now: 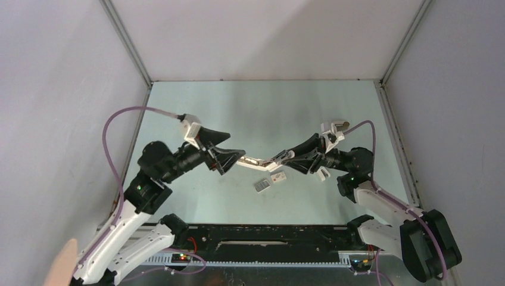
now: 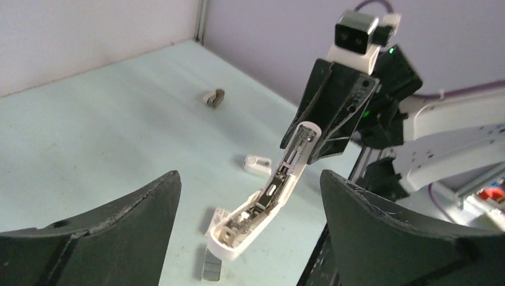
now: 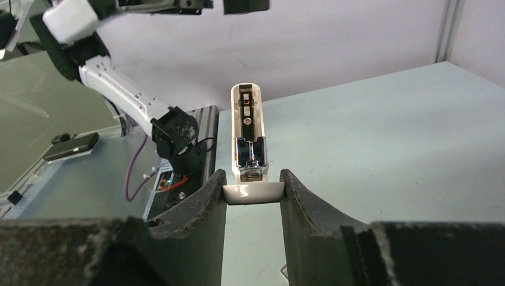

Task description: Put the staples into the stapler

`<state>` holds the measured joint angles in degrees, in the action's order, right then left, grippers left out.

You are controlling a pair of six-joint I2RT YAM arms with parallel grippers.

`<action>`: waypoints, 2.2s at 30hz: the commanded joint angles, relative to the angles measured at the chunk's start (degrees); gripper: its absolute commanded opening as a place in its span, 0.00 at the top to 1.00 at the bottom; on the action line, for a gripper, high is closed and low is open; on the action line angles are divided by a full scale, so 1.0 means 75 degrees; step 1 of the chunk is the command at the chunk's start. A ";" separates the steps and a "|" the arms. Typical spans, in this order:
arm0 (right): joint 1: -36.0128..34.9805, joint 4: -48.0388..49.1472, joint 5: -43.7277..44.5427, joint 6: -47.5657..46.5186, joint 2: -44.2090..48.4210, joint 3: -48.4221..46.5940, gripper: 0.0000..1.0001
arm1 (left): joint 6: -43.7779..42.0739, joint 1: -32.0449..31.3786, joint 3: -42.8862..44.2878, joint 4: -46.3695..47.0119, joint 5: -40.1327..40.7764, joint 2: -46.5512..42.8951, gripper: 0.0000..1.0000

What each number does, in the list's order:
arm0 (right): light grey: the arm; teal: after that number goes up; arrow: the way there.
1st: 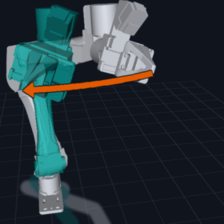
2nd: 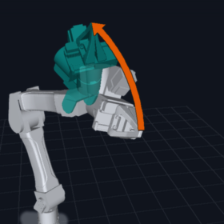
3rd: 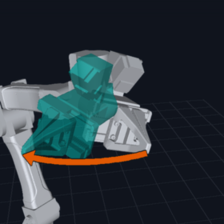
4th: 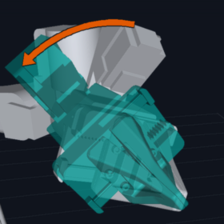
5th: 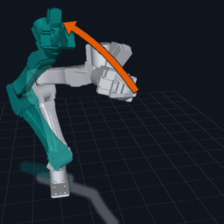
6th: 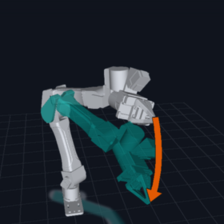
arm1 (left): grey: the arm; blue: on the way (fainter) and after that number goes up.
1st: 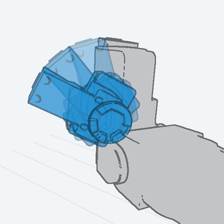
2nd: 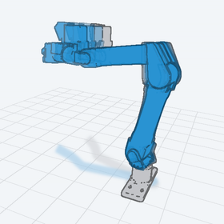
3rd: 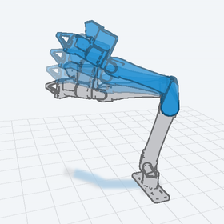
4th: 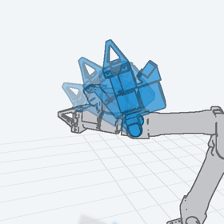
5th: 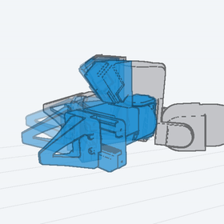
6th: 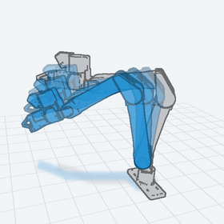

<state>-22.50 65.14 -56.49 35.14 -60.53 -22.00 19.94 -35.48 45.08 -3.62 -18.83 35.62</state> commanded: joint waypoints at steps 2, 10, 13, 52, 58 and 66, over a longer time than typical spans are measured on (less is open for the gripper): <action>-0.0330 0.0425 -0.0129 -0.0594 -0.0236 -0.0321 1.00 | -0.1575 -0.0243 0.1174 -0.1938 -0.0829 0.1238 0.11; -0.0735 0.1326 -0.0401 -0.0665 -0.0749 -0.0405 1.00 | -0.3646 -0.1292 0.1884 -0.2430 -0.1088 0.2235 0.13; -0.0870 0.1484 -0.0473 -0.0656 -0.0933 -0.0523 1.00 | -0.4124 -0.1459 0.1940 -0.2452 -0.1543 0.2528 0.15; -0.1075 0.1622 -0.0584 -0.0775 -0.1069 -0.0624 1.00 | -0.5484 -0.2229 0.1906 -0.3436 -0.0883 0.3466 0.81; -0.0964 0.1533 -0.0724 -0.0738 -0.1185 -0.0619 0.83 | -0.6013 -0.2220 0.2251 -0.4299 -0.0177 0.3541 0.93; -0.0605 0.1011 0.0091 -0.0851 -0.0693 -0.0077 0.25 | -0.6651 -0.2225 0.2377 -0.5112 0.1162 0.3605 0.97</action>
<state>-28.60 73.32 -60.34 29.47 -69.21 -23.90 -25.23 -52.25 61.52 -36.86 -17.47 62.33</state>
